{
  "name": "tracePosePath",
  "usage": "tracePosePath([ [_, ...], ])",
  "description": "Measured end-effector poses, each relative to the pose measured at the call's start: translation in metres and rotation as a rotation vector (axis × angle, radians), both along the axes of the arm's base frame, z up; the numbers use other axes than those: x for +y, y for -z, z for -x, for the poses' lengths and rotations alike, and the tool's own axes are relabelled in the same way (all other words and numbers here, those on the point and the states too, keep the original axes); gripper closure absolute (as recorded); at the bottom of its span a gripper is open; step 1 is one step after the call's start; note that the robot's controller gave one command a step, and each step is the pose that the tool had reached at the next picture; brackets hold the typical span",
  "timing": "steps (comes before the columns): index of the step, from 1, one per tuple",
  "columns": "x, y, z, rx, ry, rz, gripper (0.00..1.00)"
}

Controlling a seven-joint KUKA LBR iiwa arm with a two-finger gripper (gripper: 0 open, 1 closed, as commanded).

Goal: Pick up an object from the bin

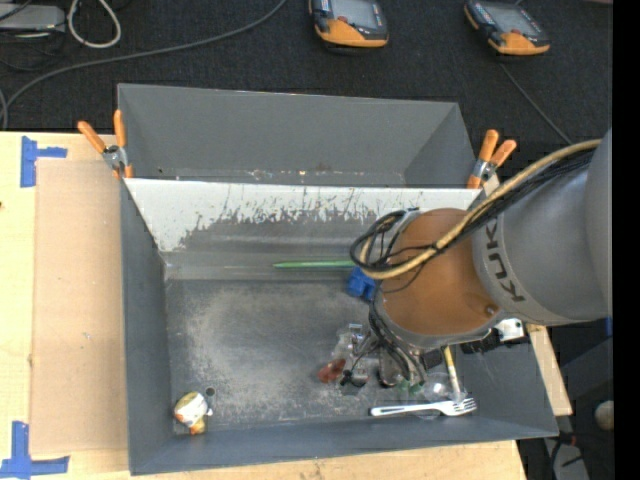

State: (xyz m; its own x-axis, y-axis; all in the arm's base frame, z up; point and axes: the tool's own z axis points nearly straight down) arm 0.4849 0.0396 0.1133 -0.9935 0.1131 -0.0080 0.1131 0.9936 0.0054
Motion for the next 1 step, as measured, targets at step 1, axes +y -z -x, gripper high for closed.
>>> tracePosePath([
  [1, 0.0, -0.0228, 0.0006, 0.003, -0.001, 0.0, 1.0],
])
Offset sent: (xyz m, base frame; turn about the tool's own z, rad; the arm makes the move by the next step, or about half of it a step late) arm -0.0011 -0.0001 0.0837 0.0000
